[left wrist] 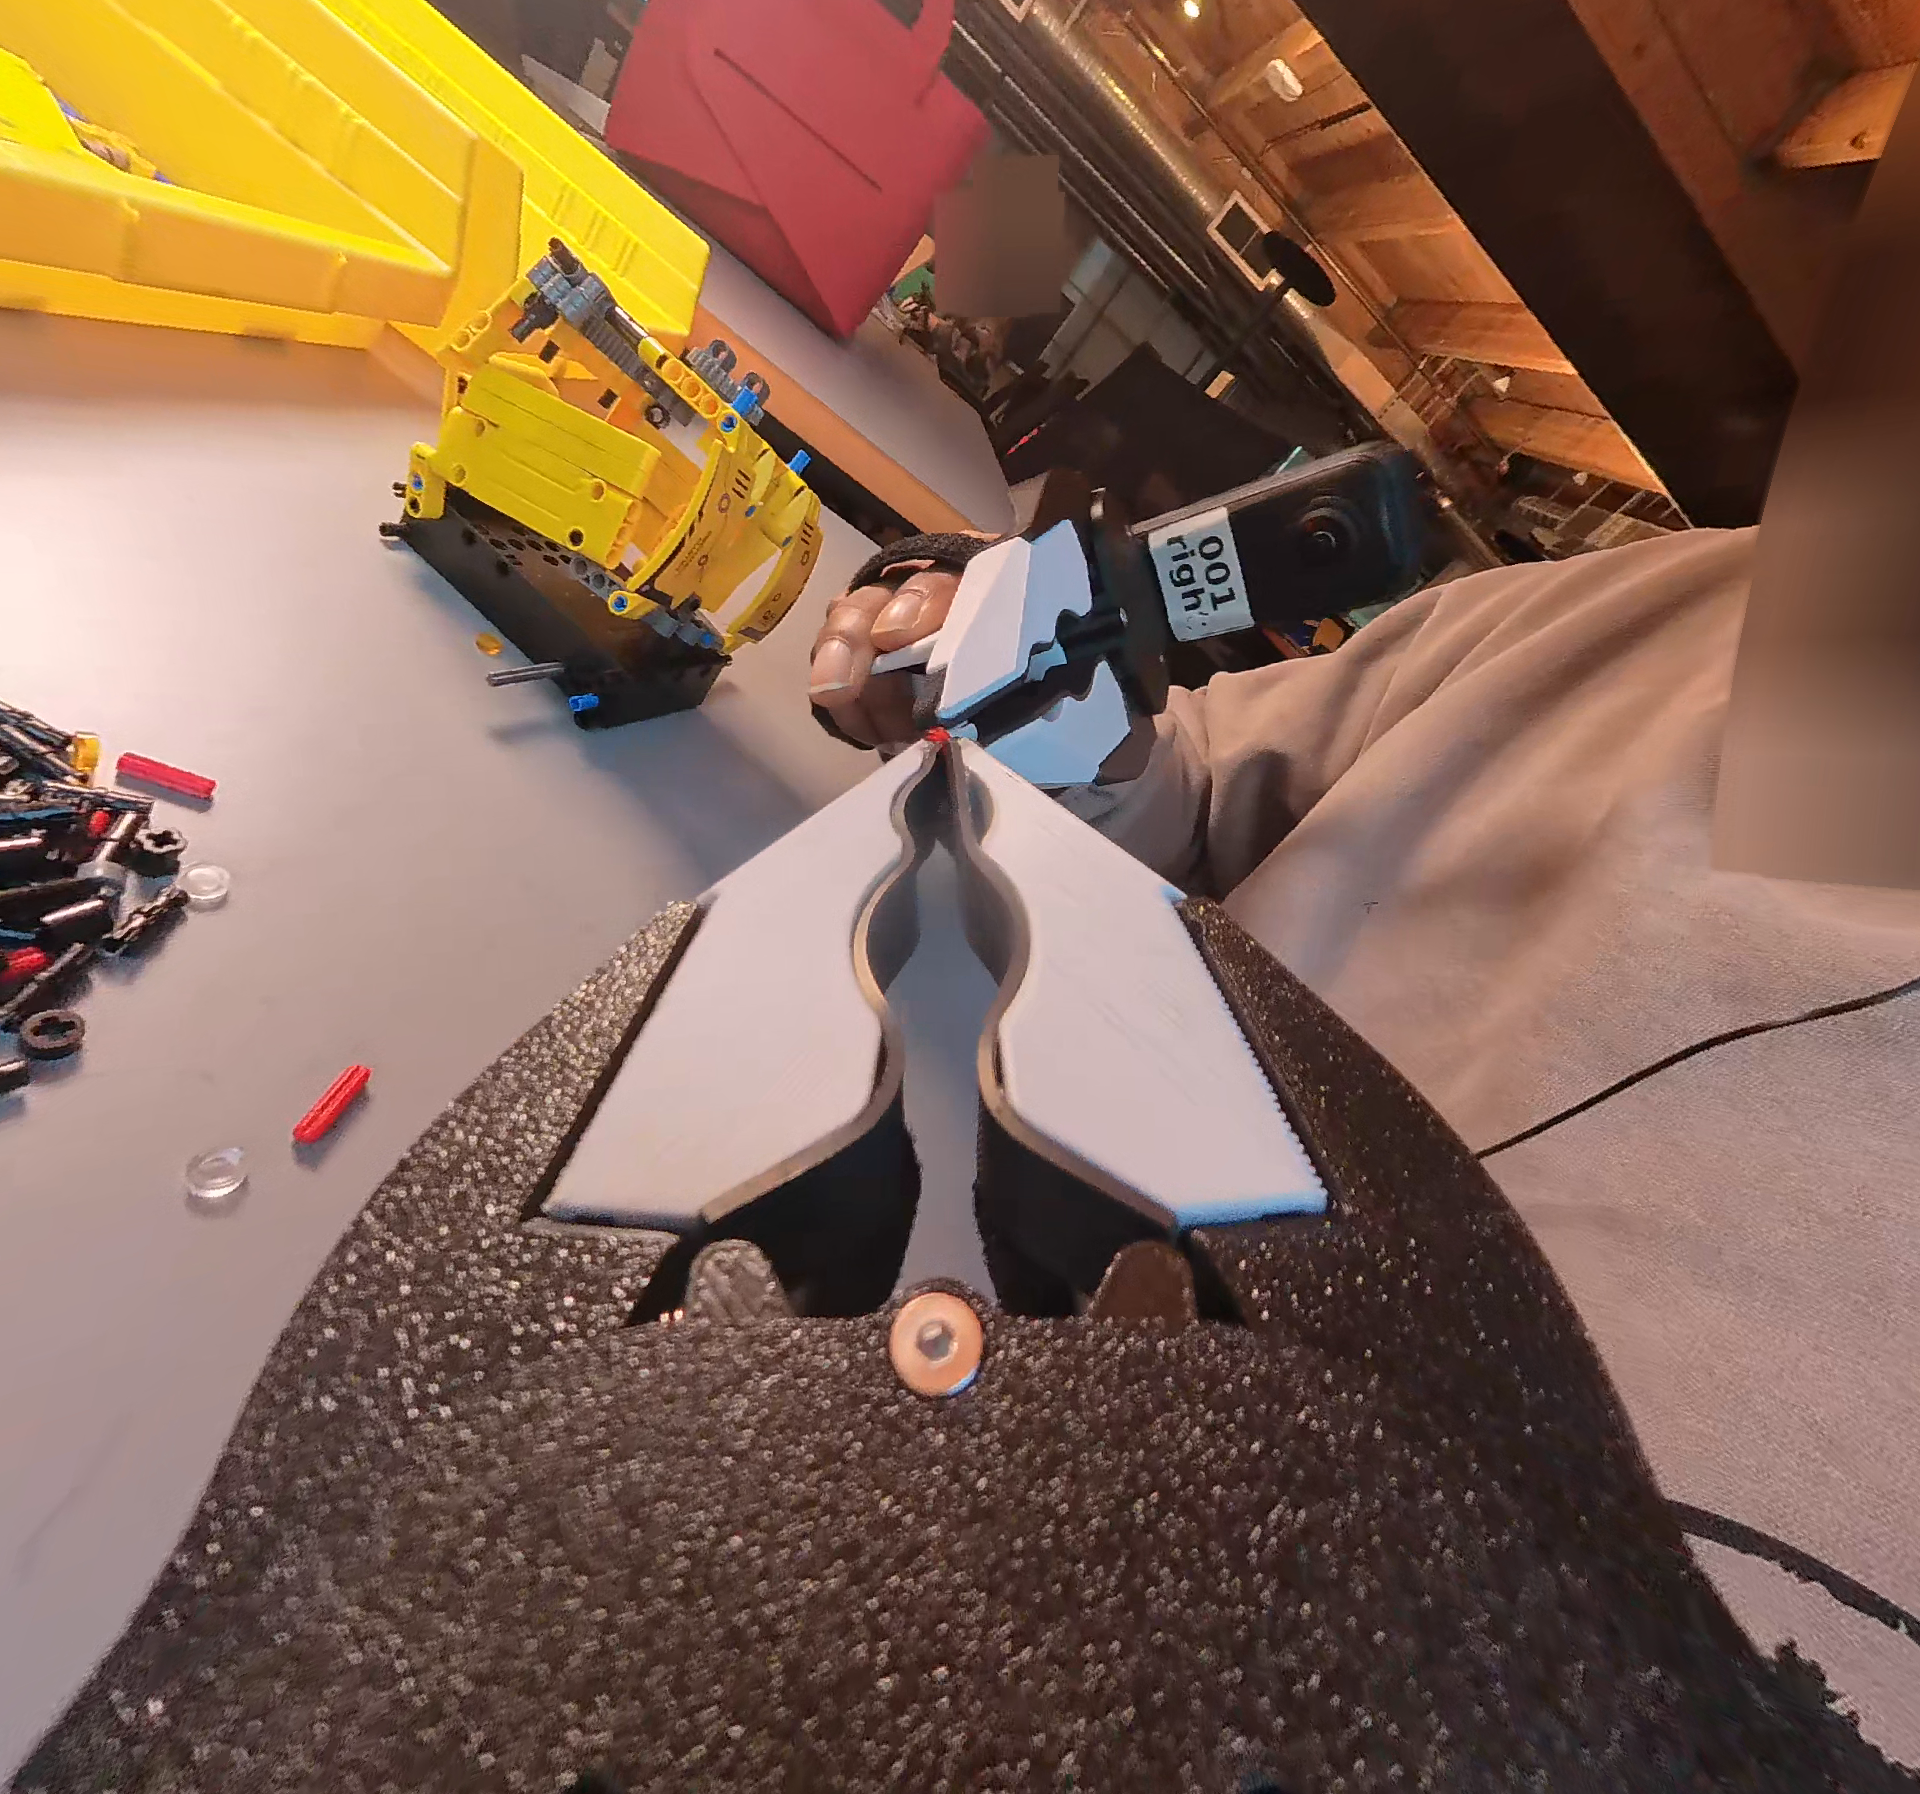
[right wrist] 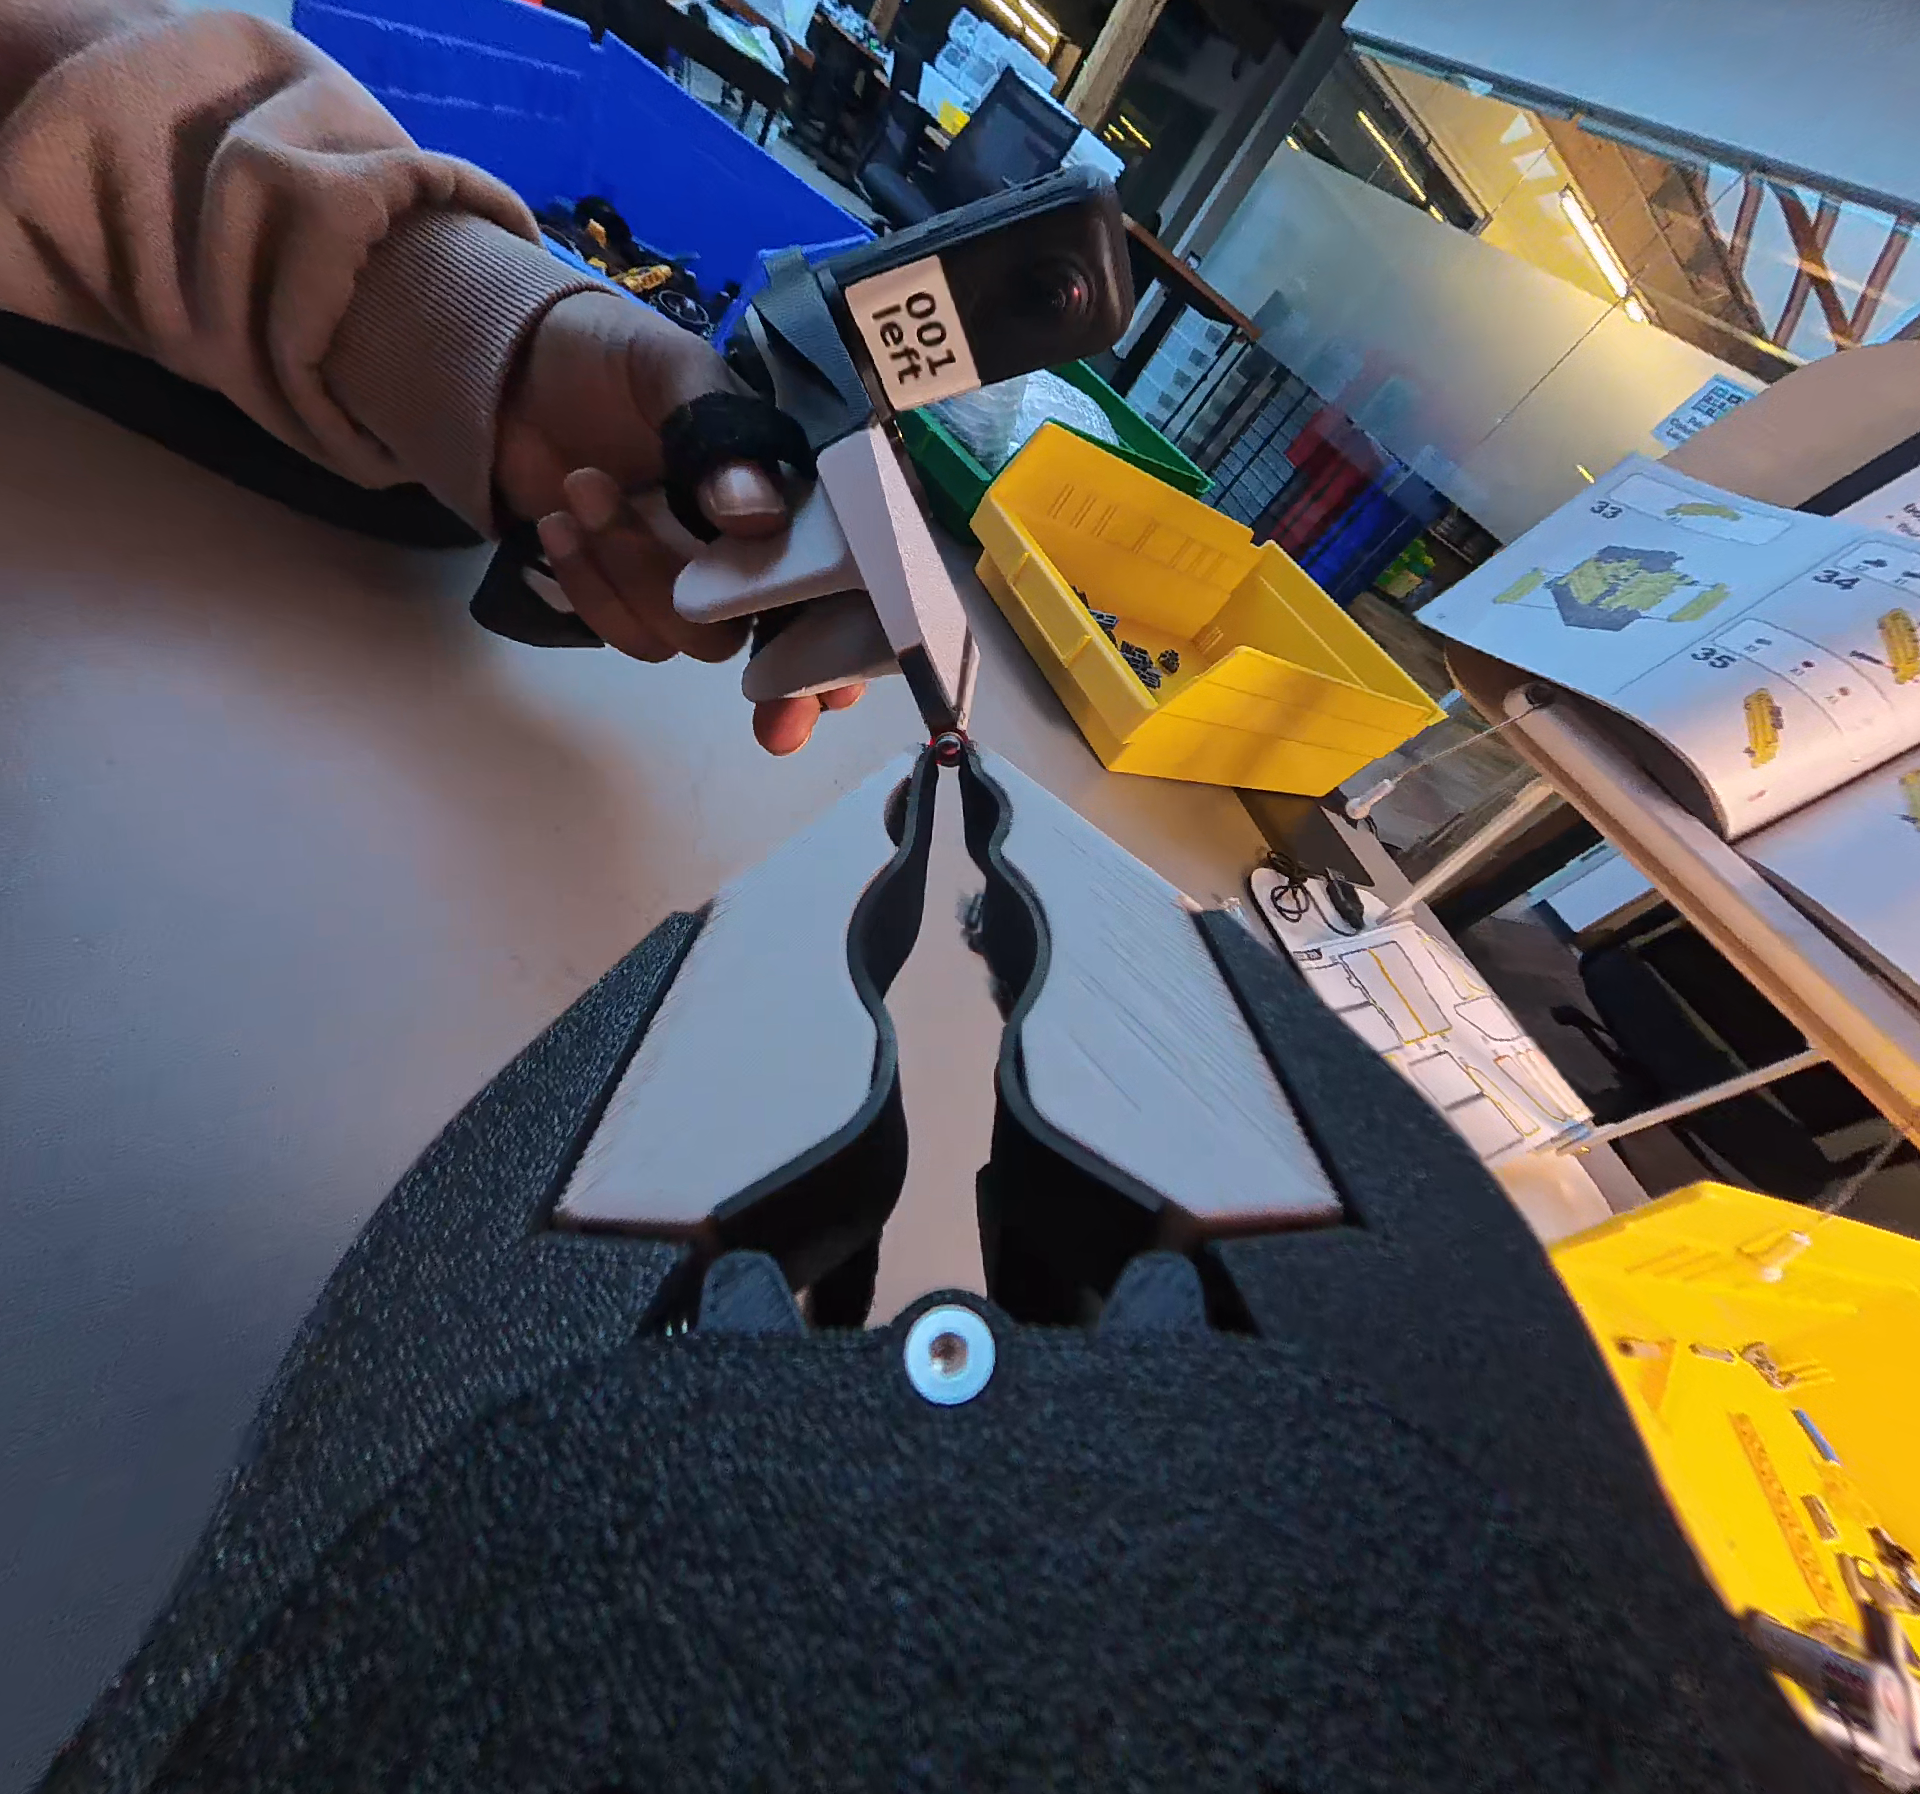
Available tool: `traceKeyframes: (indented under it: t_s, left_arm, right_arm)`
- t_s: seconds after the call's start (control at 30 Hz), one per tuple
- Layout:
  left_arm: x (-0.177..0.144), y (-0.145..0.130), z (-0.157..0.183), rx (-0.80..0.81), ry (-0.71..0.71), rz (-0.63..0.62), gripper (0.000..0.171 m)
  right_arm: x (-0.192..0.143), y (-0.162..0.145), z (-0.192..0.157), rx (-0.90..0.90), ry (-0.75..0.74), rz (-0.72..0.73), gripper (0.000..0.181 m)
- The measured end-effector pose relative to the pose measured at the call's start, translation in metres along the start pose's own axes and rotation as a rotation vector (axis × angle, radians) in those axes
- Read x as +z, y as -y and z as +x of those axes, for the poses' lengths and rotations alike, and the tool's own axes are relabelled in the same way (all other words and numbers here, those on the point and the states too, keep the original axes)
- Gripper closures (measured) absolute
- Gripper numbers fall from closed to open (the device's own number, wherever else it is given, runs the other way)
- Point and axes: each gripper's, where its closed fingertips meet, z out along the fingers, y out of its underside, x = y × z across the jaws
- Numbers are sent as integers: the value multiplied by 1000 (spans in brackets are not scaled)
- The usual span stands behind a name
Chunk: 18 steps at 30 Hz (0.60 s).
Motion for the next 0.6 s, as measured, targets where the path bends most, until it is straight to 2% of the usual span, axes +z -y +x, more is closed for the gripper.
traceKeyframes:
  t_s: [0.17, 0.37, 0.4, 0.6]
  left_arm:
    - [-1, 0, -5, -7, 29, 2, 164]
    - [0, 4, 6, -124, -89, 51, 163]
    - [0, 3, 5, -137, -89, 50, 168]
    - [-4, 8, 14, -159, -167, 76, 171]
  right_arm:
    - [1, -1, 0, -97, -36, -17, 178]
    - [0, 4, -1, -130, -46, 1, 178]
    - [0, 5, -2, -141, -47, 1, 178]
    - [-3, 17, -1, -114, -57, 53, 179]
